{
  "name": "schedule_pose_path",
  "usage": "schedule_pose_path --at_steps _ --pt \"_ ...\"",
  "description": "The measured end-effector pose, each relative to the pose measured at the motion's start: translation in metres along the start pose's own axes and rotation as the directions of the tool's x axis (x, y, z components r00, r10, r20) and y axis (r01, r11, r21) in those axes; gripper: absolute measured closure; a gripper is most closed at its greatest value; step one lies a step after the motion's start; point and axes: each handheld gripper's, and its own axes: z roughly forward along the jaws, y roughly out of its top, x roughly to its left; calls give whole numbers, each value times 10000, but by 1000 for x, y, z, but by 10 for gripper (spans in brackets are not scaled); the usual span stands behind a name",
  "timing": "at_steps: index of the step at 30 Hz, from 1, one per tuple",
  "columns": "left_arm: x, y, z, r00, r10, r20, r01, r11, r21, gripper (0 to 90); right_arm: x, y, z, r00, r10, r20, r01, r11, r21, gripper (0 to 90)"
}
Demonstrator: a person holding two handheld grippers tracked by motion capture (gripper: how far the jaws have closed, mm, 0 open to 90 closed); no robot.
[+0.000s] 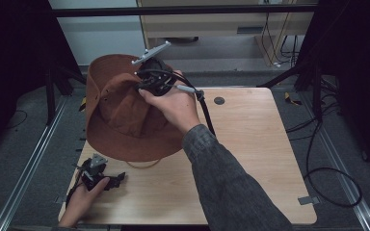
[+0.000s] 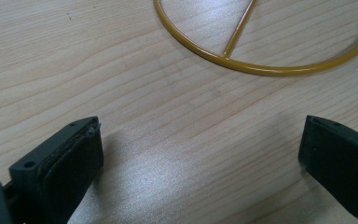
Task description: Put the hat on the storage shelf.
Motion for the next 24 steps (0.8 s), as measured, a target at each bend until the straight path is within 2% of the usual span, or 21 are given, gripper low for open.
schedule_pose_path --at_steps 9,24 --pt "0 0 0 10000 7 -3 -7 10000 6 0 -3 3 7 10000 73 -39 -72 9999 89 884" --pt "0 0 0 10000 -2 -2 2 10000 2 0 9 8 22 9996 -74 -266 81 9997 246 883"
